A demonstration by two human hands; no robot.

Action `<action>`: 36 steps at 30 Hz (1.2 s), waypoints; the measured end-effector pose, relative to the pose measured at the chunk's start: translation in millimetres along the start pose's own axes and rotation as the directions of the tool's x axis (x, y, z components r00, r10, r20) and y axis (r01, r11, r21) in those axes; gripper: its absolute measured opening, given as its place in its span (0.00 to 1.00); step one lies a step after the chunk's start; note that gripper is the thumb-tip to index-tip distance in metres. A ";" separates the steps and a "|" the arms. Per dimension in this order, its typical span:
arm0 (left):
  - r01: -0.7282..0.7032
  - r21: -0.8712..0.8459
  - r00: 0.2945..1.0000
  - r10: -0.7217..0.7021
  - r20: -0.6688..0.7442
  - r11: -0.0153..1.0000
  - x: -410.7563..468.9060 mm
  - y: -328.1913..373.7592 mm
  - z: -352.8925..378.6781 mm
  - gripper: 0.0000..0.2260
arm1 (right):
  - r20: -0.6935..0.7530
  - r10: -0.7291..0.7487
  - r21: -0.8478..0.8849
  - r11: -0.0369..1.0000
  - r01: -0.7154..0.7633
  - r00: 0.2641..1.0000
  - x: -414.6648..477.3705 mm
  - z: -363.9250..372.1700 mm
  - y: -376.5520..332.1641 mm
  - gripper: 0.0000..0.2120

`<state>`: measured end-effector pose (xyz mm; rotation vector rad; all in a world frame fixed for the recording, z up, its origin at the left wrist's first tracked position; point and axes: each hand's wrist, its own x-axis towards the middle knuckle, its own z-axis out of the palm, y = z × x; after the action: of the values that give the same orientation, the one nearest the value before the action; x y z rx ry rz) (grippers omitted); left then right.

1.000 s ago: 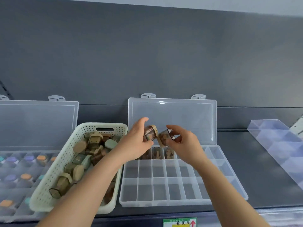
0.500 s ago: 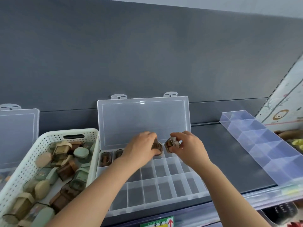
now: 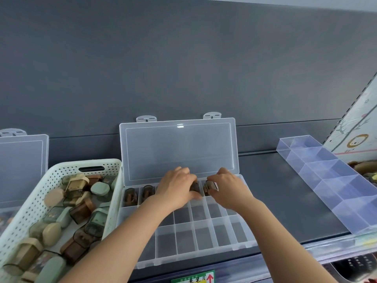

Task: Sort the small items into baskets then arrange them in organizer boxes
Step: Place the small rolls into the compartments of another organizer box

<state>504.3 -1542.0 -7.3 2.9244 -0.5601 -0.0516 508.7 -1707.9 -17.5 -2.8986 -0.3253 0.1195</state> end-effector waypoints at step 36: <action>0.581 -0.011 0.744 -0.525 0.414 0.814 -212.8 -131.5 -60.0 0.19 | 0.062 -0.680 -0.098 0.724 0.683 0.731 -12.2 22.1 -220.2 0.16</action>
<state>358.3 -1333.6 30.6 2.8285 0.2979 -0.7352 448.3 -1496.6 12.0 -2.6678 -1.4177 0.0043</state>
